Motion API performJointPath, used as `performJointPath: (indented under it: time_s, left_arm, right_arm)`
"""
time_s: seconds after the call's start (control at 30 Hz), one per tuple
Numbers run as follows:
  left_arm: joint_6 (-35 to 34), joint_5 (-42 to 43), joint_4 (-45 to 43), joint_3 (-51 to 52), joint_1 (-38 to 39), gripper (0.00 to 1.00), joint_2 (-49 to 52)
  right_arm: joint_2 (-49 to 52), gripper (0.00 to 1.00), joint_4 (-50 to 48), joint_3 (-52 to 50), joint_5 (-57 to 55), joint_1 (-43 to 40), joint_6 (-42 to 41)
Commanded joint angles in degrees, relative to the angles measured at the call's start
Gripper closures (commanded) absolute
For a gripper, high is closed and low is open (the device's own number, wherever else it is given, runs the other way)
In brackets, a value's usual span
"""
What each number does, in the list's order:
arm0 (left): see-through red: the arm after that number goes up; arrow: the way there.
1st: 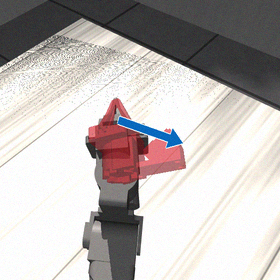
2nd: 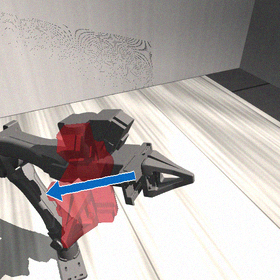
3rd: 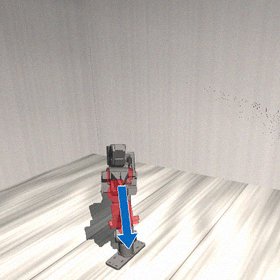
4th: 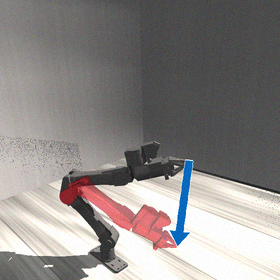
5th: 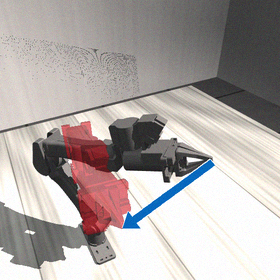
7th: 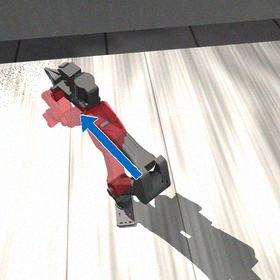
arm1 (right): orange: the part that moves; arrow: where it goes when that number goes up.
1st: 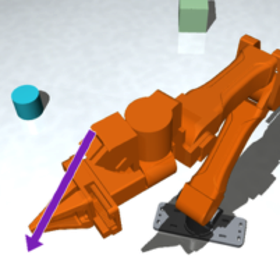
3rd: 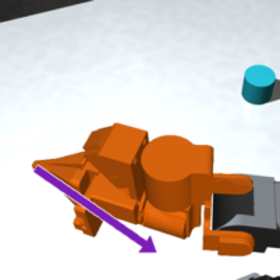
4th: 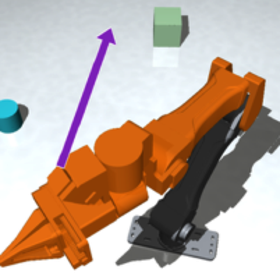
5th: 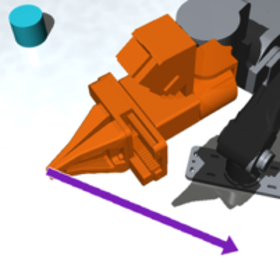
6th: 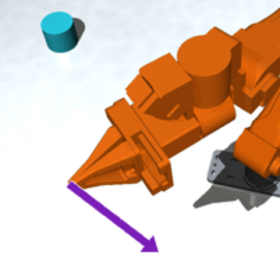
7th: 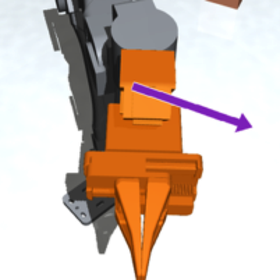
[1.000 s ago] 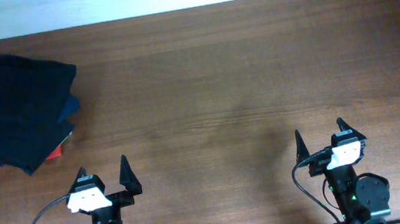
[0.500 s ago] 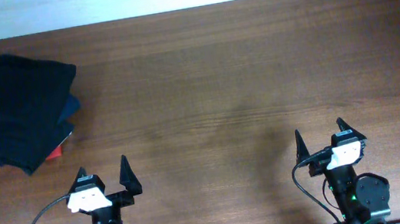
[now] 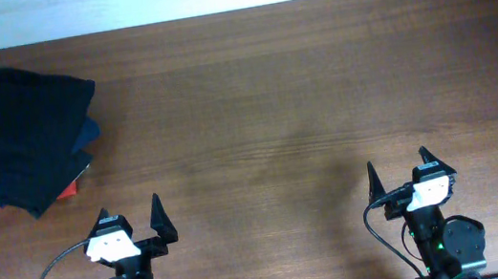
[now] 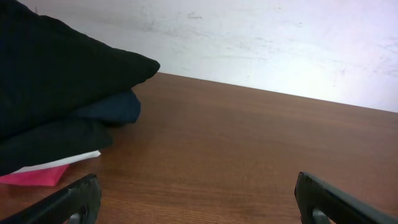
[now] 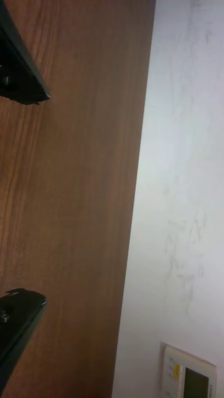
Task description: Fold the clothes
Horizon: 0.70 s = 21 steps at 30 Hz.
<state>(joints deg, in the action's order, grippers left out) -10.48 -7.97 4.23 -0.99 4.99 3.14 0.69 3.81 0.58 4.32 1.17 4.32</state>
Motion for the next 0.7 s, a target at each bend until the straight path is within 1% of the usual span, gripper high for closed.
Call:
performJointPath:
  time_s: [0.0, 0.03, 0.07, 0.1, 0.13, 0.2, 0.67]
  left_arm:
    - [0.52, 0.24, -0.15, 0.46, -0.28, 0.01, 0.13]
    - [0.61, 0.24, -0.15, 0.46, -0.28, 0.01, 0.17]
    - [2.12, 0.22, -0.15, 0.46, -0.28, 0.01, 0.28]
    - [4.72, 0.22, -0.17, 0.46, -0.28, 0.01, 0.31]
    - [9.44, 0.26, -0.15, 0.46, -0.28, 0.01, 0.31]
    - [12.07, 0.13, -0.17, 0.46, -0.28, 0.01, 0.46]
    - [12.07, 0.17, -0.2, 0.46, -0.28, 0.01, 0.46]
  right_arm:
    - [-0.48, 0.01, 0.28, -0.26, -0.31, 0.42, -0.07]
    - [-0.48, 0.01, 0.28, -0.26, -0.31, 0.42, -0.07]
    - [-0.48, 0.01, 0.28, -0.26, -0.31, 0.42, -0.07]
    - [-0.48, 0.01, 0.28, -0.26, -0.31, 0.42, -0.07]
    - [-0.48, 0.01, 0.28, -0.26, -0.31, 0.42, -0.07]
    - [-0.48, 0.01, 0.28, -0.26, -0.31, 0.42, -0.07]
    - [-0.48, 0.01, 0.28, -0.26, -0.31, 0.42, -0.07]
